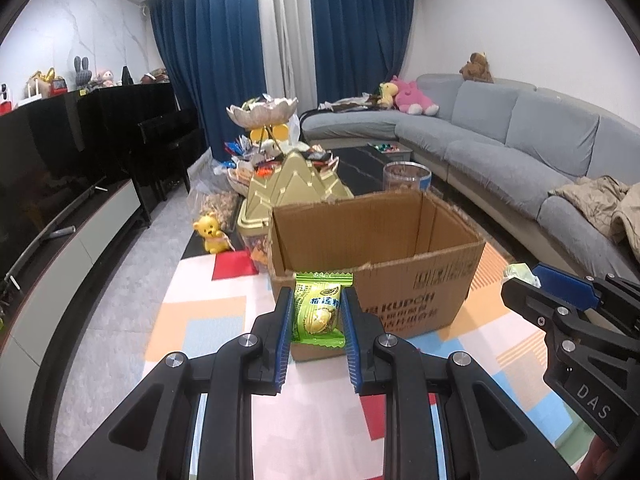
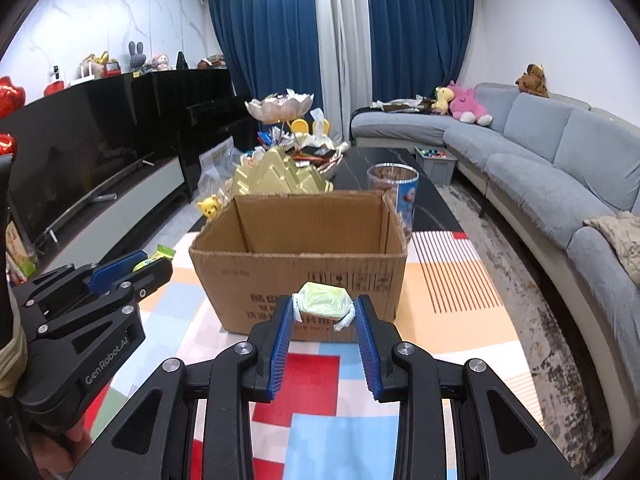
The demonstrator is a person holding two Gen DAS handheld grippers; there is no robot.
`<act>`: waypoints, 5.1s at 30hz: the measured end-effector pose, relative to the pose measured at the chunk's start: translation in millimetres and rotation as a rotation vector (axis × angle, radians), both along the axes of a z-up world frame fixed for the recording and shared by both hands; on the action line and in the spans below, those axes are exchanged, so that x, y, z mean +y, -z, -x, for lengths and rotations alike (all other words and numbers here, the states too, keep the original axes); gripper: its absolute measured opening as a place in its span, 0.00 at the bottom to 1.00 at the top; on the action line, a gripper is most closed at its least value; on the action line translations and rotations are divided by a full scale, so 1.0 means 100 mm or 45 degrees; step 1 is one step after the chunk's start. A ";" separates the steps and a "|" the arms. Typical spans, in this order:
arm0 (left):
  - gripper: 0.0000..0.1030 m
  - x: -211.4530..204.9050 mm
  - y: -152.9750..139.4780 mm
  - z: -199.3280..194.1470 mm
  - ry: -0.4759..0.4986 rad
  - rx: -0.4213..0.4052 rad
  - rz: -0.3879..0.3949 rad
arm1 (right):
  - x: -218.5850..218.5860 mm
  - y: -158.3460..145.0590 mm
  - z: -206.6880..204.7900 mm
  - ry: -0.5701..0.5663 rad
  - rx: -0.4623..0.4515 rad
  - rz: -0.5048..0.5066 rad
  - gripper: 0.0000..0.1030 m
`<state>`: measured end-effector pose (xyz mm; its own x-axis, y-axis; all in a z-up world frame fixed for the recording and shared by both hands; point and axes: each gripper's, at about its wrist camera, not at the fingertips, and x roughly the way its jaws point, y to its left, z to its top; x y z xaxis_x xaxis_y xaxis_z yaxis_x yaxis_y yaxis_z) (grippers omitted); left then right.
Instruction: Organize snacks
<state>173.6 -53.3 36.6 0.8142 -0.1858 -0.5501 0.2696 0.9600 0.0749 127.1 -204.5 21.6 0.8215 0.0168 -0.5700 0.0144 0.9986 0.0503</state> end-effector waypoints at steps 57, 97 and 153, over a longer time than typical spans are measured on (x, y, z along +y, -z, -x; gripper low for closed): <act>0.24 -0.13 0.18 -1.36 -0.054 0.046 0.079 | -0.10 0.08 -1.36 -0.015 0.006 0.027 0.32; 0.96 0.14 -0.12 -0.73 -0.202 -0.050 0.027 | -0.05 -0.13 -0.89 0.059 -0.012 0.051 0.76; 0.97 0.46 -0.05 1.30 -0.216 -0.148 0.032 | 0.05 0.01 1.08 0.083 -0.045 0.033 0.76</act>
